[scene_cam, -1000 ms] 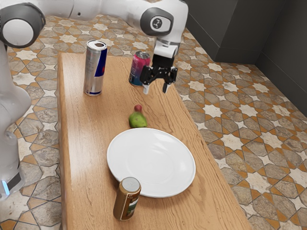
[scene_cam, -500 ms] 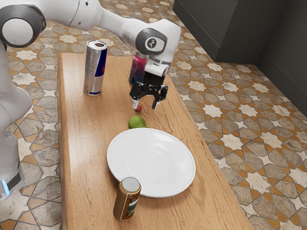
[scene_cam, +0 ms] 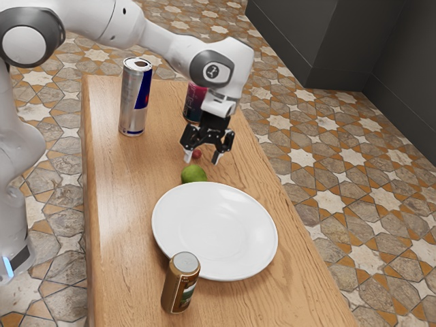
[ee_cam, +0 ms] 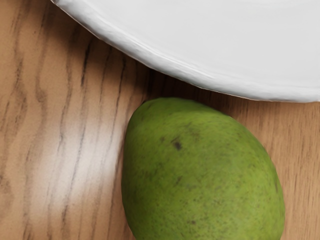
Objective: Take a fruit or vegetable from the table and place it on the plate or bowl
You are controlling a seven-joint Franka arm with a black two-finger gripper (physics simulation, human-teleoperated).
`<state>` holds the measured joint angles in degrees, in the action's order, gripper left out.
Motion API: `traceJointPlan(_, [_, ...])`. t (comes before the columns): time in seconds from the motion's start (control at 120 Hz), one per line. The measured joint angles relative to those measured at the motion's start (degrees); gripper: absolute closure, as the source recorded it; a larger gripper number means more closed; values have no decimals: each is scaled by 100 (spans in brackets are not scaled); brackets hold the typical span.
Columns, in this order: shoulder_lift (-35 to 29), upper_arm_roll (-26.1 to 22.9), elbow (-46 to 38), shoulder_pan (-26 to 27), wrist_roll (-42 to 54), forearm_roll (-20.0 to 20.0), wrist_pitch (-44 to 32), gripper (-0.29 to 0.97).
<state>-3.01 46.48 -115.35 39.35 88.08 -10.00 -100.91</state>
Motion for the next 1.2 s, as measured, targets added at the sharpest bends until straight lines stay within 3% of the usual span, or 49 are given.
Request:
traceJointPlan(0.717, [7,-26,-455,406,-73,24,-187,0])
traceJointPlan(0.967, [18,24,-454,296,-114,32,-246,0])
traceJointPlan(1.1, [68,24,-516,287,-141,33,-334,12])
traceJointPlan(1.2, [155,15,-524,312,-166,33,-392,28])
